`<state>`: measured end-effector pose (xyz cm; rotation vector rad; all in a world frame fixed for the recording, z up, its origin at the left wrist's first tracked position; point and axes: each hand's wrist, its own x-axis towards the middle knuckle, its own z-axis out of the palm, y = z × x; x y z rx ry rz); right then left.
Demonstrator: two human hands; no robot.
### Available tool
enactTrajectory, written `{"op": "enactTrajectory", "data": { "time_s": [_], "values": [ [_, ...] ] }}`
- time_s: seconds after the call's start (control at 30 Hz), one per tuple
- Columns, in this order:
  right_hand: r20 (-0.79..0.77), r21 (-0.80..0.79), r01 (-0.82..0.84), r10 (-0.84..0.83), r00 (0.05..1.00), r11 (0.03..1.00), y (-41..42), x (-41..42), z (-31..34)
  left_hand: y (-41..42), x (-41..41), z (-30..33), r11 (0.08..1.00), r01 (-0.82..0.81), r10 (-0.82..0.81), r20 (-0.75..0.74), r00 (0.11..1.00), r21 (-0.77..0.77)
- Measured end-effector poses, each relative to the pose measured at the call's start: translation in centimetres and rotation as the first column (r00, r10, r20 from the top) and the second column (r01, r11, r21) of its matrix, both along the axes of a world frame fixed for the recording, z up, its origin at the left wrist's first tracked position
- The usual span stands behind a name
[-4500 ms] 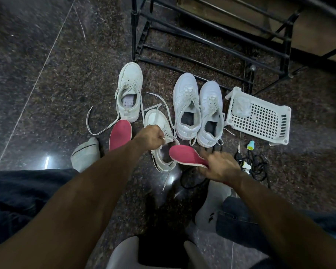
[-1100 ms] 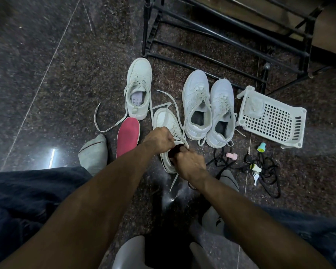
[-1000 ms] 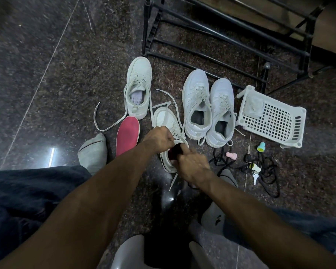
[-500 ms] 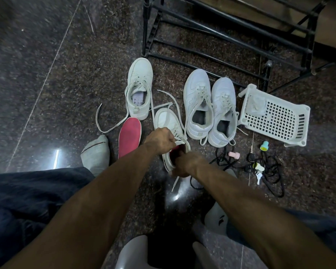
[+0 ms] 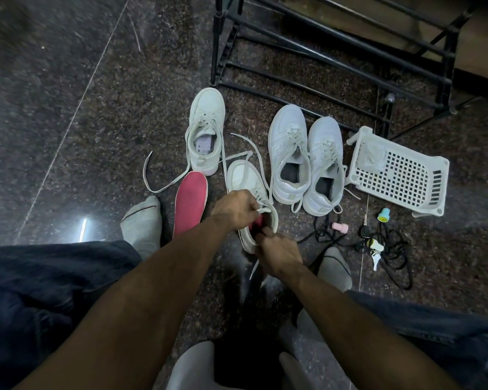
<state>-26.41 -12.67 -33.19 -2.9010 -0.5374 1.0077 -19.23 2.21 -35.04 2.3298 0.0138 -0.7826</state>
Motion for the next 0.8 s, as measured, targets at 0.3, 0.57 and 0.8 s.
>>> {"op": "enactTrajectory", "data": {
  "time_s": [0.3,0.57,0.8],
  "values": [
    [0.077,0.166,0.207,-0.222,0.972,0.964,3.6,5.1,1.1,4.7,-0.7,0.9,0.877,-0.480,0.470,0.228,0.853,-0.010],
    [0.187,0.126,0.323,-0.342,0.921,0.938,4.1,14.0,0.4,8.0,0.2,-1.8,0.751,-0.630,0.617,0.127,0.776,0.197],
    [0.252,0.174,0.301,-0.338,0.907,0.938,3.3,14.5,-0.2,8.5,1.8,-0.4,0.749,-0.659,0.618,0.289,0.731,0.065]
  ]
}}
